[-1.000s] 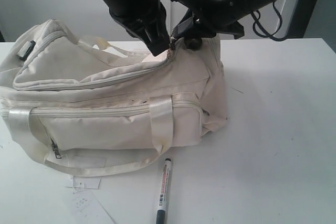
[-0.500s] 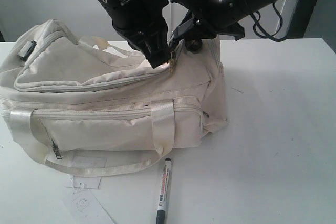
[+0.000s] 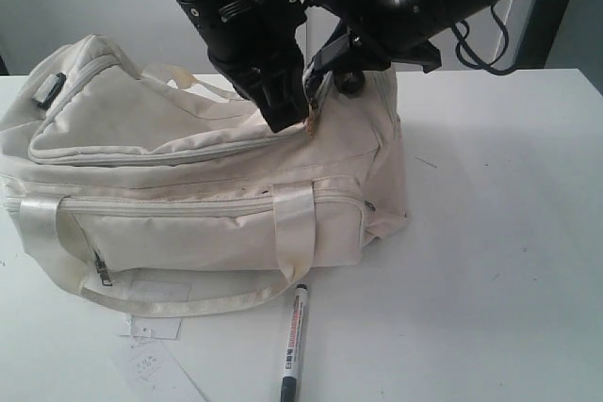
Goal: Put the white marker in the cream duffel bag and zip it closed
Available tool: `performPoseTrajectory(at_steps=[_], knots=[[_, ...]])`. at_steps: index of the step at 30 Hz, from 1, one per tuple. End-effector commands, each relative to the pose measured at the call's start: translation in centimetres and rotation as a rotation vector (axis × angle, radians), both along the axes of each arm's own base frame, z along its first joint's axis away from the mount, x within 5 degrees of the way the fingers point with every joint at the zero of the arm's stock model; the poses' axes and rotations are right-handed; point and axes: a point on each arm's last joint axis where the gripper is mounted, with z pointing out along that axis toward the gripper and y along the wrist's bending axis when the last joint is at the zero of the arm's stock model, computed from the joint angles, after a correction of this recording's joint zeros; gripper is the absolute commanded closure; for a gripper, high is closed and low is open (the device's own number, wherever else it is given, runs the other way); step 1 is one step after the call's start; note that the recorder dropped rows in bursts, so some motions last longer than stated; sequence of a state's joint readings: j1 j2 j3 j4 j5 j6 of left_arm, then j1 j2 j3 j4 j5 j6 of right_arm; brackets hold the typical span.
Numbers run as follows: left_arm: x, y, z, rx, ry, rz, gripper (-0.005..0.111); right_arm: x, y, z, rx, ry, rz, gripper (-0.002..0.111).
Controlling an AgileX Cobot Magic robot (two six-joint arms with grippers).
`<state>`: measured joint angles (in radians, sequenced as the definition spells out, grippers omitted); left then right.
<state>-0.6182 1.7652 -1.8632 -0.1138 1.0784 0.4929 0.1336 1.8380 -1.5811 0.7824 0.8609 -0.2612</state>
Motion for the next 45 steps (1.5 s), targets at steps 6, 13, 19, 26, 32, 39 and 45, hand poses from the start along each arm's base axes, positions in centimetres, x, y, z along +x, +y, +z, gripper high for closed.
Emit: performPoseTrajectory(at_steps=[6,13,19,26,32,39,45], knots=[[-1.2,-0.5,0.2,-0.033,0.078,-0.034,0.107,0.0,-1.8,1.9,-0.083,-0.128,-0.065,0.070],[-1.0,-0.6,0.4,-0.056,0.049,-0.024,0.107,-2.4,-1.1,3.9,-0.081,-0.113,0.071,0.068],[-1.0,-0.6,0.4,-0.057,0.048,-0.024,0.107,-3.4,0.2,3.0,-0.078,-0.021,0.190,0.068],[-1.0,-0.6,0.4,-0.057,0.048,-0.024,0.107,-3.4,0.9,2.5,-0.057,0.005,0.215,0.068],[-0.9,-0.7,0.4,-0.069,0.050,-0.002,0.107,-2.8,1.3,0.8,-0.043,0.077,0.234,0.068],[-0.9,-0.7,0.4,-0.065,0.047,-0.001,0.107,-1.8,1.3,-0.8,-0.053,0.102,0.200,0.068],[-0.9,-0.7,0.4,-0.065,0.047,-0.001,0.107,-1.3,1.4,-1.1,-0.043,0.090,0.172,0.068]])
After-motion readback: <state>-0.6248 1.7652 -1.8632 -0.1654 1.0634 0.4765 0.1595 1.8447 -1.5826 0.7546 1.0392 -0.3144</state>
